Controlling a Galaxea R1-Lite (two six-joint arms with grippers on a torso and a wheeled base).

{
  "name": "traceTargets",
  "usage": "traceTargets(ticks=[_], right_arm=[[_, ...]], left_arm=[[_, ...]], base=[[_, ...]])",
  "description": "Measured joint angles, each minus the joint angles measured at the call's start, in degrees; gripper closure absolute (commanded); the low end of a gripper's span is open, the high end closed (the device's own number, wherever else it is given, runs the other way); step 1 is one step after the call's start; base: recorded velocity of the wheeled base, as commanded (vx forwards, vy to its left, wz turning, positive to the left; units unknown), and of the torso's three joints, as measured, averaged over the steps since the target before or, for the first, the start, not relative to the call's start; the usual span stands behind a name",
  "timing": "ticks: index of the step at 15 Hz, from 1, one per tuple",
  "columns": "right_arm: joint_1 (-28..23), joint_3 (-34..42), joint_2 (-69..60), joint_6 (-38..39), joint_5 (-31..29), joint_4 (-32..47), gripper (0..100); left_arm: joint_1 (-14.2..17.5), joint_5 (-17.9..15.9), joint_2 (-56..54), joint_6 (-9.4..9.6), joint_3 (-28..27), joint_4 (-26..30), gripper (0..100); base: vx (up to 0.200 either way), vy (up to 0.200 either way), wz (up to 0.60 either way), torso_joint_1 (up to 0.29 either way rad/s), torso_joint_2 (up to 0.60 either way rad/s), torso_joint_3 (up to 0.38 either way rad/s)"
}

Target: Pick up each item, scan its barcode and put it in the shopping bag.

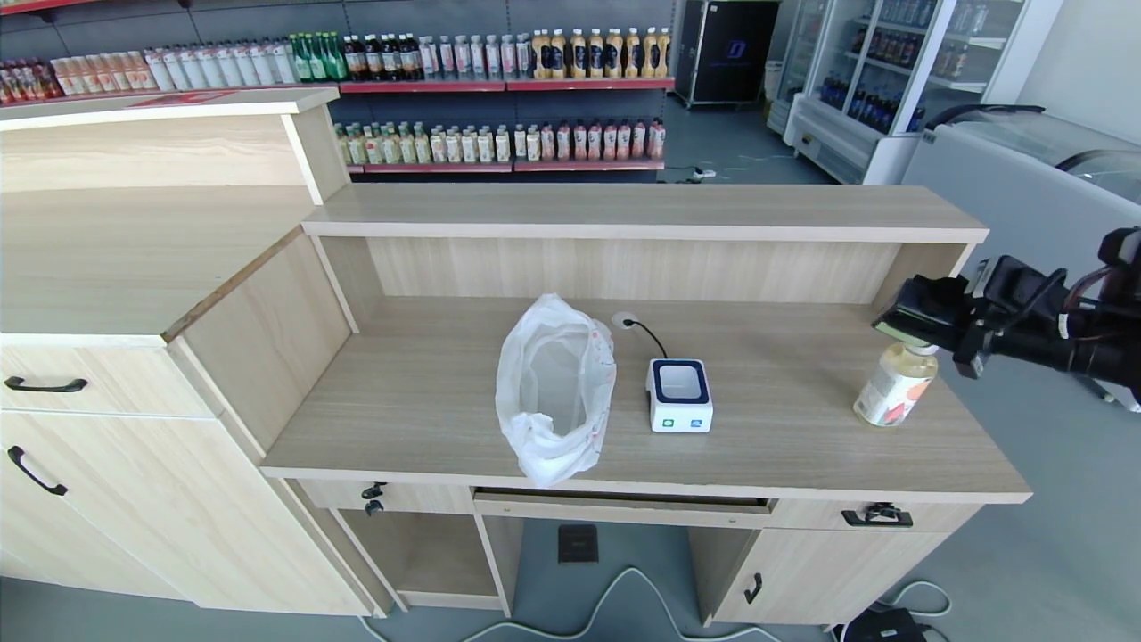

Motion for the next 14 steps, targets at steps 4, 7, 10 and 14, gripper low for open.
traceTargets(ticks=[4,7,10,14], right_arm=[[2.32,19.15,-19.19,-24.30,0.83,0.07,100],[12.96,22.25,-27.08,-49.94,0.77,-0.61,100],[28.96,22.88,-30.50,-68.10,-0.22,-5.97,100],[44.40,23.71,-31.07,-84.87,-0.49,-13.07,100]], left_arm=[[0.00,0.01,0.00,0.00,0.00,0.00,0],[0.00,0.00,0.00,0.00,0.00,0.00,0],[0.00,0.01,0.00,0.00,0.00,0.00,0],[0.00,0.00,0.00,0.00,0.00,0.00,0]], base=[[0.000,0.000,0.00,0.000,0.00,0.000],[0.000,0.000,0.00,0.000,0.00,0.000],[0.000,0.000,0.00,0.000,0.00,0.000],[0.000,0.000,0.00,0.000,0.00,0.000]])
